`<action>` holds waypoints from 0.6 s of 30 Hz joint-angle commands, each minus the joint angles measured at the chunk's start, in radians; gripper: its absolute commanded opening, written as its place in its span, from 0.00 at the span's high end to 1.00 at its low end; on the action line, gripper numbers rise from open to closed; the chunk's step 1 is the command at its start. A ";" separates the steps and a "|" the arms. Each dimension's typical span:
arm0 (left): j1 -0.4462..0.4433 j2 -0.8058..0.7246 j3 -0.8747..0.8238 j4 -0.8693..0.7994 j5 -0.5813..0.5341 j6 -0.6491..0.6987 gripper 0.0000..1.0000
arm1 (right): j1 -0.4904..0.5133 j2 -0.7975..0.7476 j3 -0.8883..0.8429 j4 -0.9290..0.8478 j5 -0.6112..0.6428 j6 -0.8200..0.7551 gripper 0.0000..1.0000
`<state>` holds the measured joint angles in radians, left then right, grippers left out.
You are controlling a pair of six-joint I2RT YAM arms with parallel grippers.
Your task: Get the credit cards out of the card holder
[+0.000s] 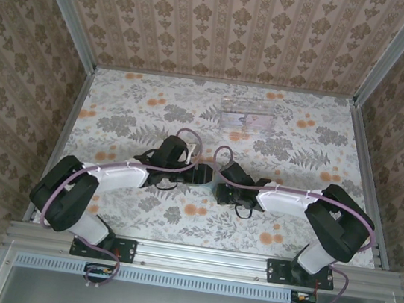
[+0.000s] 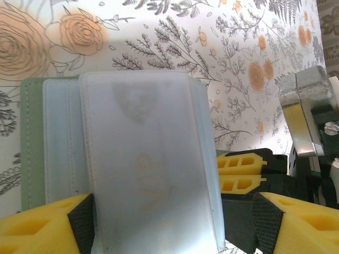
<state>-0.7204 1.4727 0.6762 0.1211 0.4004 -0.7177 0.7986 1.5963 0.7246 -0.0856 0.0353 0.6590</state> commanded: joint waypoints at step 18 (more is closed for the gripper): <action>0.007 -0.079 -0.041 0.032 -0.001 -0.005 0.25 | -0.001 0.031 -0.002 0.013 -0.025 0.014 0.87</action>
<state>-0.7181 1.4296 0.6537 0.1280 0.3920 -0.7185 0.7986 1.5963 0.7246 -0.0853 0.0353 0.6594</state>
